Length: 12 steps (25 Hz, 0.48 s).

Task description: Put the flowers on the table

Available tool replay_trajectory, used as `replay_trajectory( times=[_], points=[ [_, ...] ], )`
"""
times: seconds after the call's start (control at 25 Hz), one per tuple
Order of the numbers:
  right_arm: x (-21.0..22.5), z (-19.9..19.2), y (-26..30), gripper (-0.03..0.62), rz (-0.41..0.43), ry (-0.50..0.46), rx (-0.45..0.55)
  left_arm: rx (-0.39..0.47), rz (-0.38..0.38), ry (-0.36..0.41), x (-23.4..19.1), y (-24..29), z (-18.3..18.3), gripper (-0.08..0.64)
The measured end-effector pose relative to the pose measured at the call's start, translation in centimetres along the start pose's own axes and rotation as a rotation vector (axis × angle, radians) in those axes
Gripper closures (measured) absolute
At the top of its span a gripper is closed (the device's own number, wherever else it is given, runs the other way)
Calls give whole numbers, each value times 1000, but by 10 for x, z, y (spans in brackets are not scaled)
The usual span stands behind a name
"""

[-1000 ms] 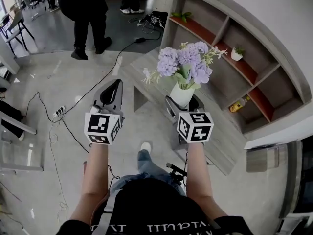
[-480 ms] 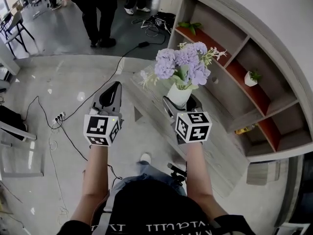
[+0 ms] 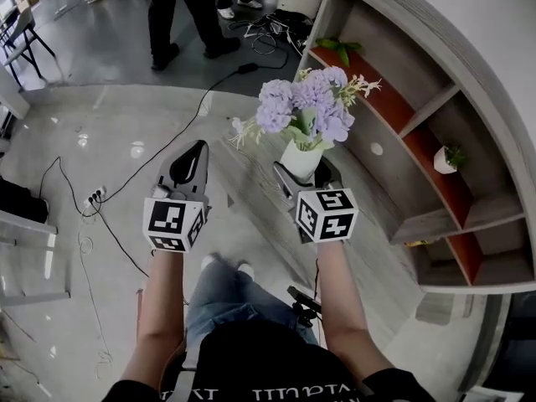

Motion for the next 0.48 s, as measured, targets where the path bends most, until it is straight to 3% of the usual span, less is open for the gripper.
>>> replay_trajectory(
  times=[0.48],
  points=[
    [-11,-16,77,219,-1,-31,-32,-63,-50,-31,-40,36,-30,549]
  ],
)
Point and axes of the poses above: the fingertips, and each gripper's own axes: y forward along the fingers, x to its right, z out of its top, the point moved 4 cm from there along -y, backward along the fingers, and after that the axes turned 6 degrees about -z, right-handed, at the moved point
